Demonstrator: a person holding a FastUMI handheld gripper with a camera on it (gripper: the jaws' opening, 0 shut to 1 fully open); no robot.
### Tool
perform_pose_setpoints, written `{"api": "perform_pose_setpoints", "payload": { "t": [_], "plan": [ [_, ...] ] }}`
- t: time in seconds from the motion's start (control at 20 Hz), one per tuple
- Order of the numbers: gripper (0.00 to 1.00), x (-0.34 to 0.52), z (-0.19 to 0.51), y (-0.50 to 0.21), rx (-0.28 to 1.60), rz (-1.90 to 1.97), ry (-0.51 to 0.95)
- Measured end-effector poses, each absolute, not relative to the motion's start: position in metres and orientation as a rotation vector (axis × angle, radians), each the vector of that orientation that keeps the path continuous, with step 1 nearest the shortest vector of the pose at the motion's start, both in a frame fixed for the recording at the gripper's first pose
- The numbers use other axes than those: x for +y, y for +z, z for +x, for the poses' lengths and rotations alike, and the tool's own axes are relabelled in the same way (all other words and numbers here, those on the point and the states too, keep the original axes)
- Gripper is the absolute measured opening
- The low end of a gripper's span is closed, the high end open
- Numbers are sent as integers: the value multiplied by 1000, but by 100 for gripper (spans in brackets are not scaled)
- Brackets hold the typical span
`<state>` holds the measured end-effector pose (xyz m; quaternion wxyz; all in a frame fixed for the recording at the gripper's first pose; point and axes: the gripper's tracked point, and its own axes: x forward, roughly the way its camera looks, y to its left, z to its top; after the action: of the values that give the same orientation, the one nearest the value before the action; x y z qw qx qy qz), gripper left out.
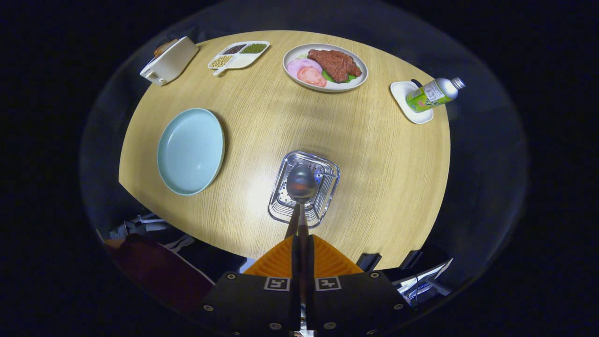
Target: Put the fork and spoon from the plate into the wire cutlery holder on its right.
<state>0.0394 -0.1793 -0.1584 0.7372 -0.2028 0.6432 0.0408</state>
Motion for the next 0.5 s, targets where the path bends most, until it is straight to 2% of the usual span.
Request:
{"api": "perform_pose_setpoints", "payload": {
  "t": [0.5],
  "plan": [
    [5, -182, 55, -175, 1452, -446, 86]
  ]
}}
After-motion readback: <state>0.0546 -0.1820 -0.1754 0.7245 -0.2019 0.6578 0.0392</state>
